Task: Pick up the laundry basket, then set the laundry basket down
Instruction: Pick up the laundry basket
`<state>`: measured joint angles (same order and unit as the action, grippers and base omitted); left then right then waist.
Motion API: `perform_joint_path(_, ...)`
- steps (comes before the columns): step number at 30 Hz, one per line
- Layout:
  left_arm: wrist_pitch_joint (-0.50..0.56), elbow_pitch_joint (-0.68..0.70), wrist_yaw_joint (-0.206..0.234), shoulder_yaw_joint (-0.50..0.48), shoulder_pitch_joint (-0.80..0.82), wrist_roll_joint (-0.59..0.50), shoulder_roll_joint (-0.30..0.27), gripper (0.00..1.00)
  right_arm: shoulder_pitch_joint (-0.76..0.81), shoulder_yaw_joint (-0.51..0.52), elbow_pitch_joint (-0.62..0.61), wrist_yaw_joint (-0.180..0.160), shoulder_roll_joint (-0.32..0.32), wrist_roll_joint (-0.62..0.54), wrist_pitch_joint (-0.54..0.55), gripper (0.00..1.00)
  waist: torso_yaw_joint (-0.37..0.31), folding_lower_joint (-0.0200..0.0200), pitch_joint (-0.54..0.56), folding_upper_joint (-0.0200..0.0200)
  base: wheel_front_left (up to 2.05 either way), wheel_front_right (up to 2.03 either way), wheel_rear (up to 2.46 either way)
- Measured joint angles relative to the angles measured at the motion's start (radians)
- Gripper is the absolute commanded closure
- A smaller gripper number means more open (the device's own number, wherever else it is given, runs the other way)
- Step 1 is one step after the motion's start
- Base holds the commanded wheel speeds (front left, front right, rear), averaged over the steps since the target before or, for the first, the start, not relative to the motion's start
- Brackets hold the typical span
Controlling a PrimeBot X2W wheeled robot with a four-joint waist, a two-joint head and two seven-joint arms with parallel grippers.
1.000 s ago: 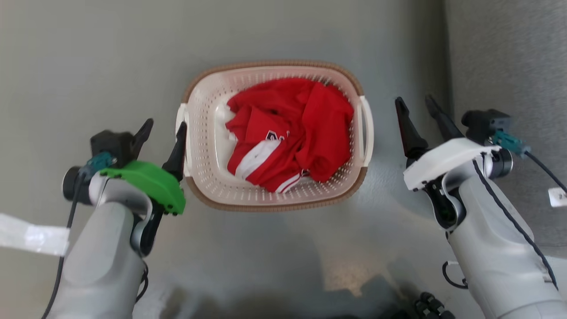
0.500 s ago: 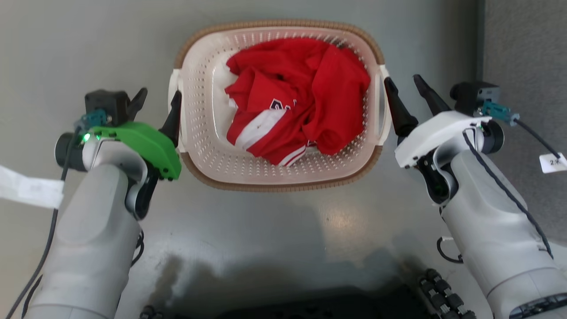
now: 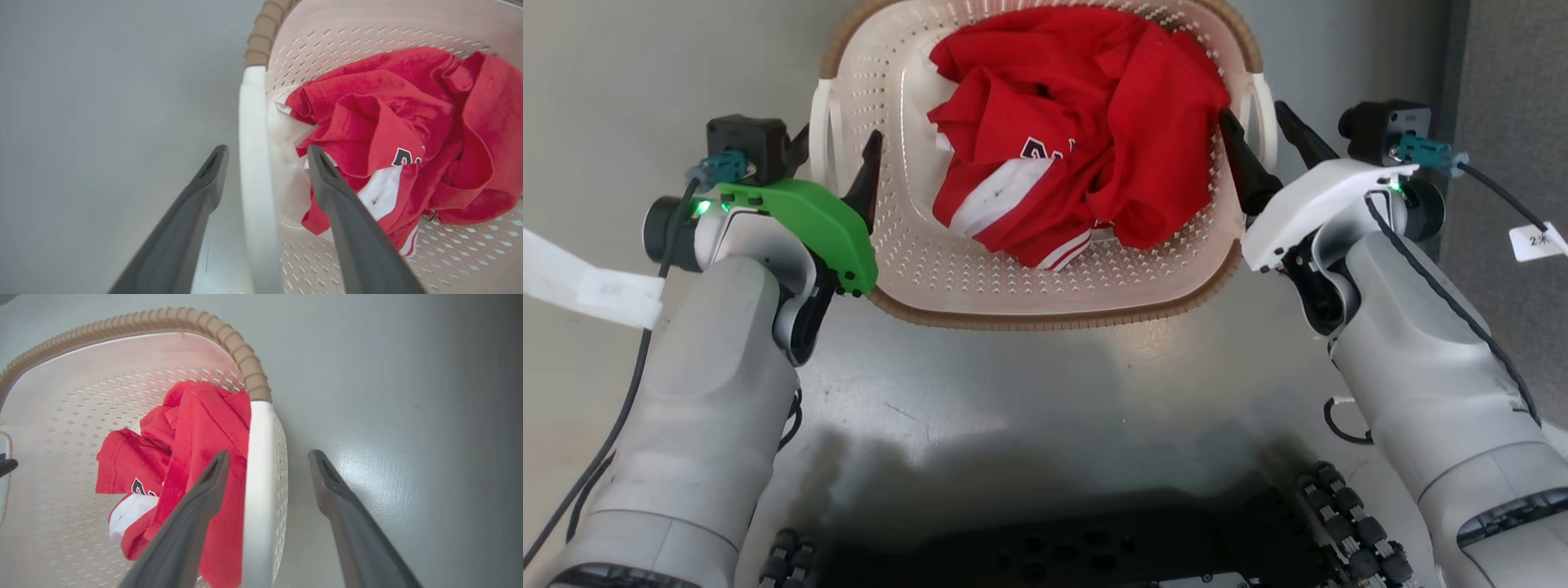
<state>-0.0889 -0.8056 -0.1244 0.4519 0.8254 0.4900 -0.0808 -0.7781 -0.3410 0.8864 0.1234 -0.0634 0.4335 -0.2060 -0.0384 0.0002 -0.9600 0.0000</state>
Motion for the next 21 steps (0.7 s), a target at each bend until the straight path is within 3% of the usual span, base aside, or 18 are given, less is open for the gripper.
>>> perform_joint_path(5,-0.011,-0.029,0.000,0.026,0.016,0.016,0.002,0.00,-0.016,-0.020,0.034,0.000,0.000,0.013,0.000,0.00,0.005,-0.0001,-0.018,0.0000,0.00,0.00,0.00)
perform_joint_path(6,-0.011,-0.032,0.000,0.032,0.018,0.027,0.002,0.00,-0.016,-0.025,0.038,0.000,0.000,0.021,-0.001,0.06,0.006,-0.0001,-0.019,0.0000,0.00,0.00,0.00)
perform_joint_path(8,-0.018,-0.043,0.000,0.040,0.022,0.039,0.004,0.00,-0.019,-0.033,0.044,0.000,0.000,0.044,-0.001,0.53,0.008,-0.0001,-0.022,0.0000,0.00,0.00,0.00)
perform_joint_path(9,-0.019,-0.051,0.000,0.044,0.026,0.043,0.004,0.00,-0.021,-0.039,0.046,0.000,0.000,0.052,-0.002,0.61,0.009,-0.0001,-0.023,0.0000,0.00,0.00,0.00)
perform_joint_path(10,-0.019,-0.057,0.000,0.049,0.030,0.045,0.004,0.09,-0.024,-0.045,0.049,0.000,0.000,0.058,-0.002,0.77,0.010,-0.0001,-0.024,0.0000,0.00,0.00,0.00)
perform_joint_path(11,-0.020,-0.059,0.000,0.056,0.034,0.046,0.004,0.52,-0.029,-0.050,0.051,0.000,0.000,0.063,-0.002,1.00,0.011,-0.0001,-0.024,0.0000,0.00,0.00,0.00)
perform_joint_path(12,-0.027,-0.060,0.000,0.063,0.037,0.049,0.004,0.72,-0.033,-0.054,0.053,0.000,0.000,0.067,-0.005,1.00,0.012,-0.0001,-0.025,0.0000,0.00,0.00,0.00)
perform_joint_path(13,-0.027,-0.060,0.000,0.063,0.037,0.049,0.004,1.00,-0.033,-0.054,0.053,0.000,0.000,0.067,-0.005,1.00,0.012,-0.0001,-0.025,0.0000,0.00,0.00,0.00)
perform_joint_path(21,-0.049,-0.095,0.002,0.102,0.058,0.097,0.012,1.00,-0.051,-0.085,0.083,-0.001,-0.002,0.105,-0.015,1.00,0.016,-0.0001,-0.020,0.0000,0.00,0.00,0.00)
